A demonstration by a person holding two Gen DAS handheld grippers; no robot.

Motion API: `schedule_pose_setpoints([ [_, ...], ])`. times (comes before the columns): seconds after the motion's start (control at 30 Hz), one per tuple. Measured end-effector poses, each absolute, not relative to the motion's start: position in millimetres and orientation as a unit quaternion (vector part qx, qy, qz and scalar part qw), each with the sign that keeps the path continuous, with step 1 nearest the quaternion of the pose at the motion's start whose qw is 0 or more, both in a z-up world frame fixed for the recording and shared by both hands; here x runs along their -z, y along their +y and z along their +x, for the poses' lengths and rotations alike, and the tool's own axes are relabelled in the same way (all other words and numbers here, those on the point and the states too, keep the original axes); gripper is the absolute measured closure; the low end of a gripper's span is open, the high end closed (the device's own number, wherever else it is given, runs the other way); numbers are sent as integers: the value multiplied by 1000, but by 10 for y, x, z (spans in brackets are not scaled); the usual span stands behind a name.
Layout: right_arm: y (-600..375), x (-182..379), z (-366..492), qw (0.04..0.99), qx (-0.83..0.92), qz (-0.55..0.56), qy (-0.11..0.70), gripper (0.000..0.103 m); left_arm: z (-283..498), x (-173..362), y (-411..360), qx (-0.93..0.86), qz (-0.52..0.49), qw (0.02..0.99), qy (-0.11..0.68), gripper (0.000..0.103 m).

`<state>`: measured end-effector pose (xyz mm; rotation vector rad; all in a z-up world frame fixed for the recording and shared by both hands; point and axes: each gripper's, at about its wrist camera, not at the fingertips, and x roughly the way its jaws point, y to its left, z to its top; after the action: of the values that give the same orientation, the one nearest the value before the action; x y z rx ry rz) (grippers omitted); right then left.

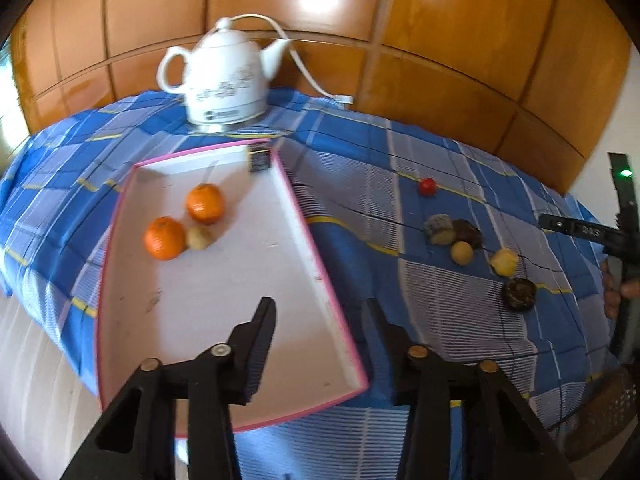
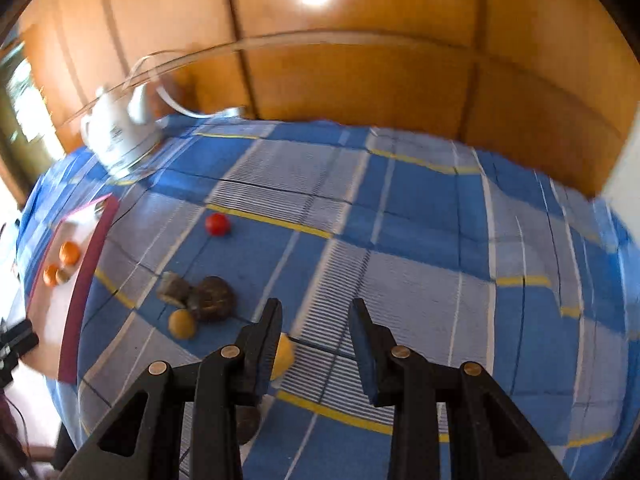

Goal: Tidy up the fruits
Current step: 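Move the right tool back toward the yellow fruit piece on the cloth, then reach the left tool to the red tomato and close on it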

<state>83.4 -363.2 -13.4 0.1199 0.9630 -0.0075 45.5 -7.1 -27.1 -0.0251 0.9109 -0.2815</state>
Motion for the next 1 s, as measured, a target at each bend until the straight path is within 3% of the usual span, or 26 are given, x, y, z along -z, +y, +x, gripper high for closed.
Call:
schedule_pose_setpoints([
  [0.1,-3709,151,868,881,17,70,467,68,536,258,-210,160,-13,881,446,70],
  [1.0,-3672,117,882,877,2,97,471,68,1983,498,-1640,245,20,834,493,70],
])
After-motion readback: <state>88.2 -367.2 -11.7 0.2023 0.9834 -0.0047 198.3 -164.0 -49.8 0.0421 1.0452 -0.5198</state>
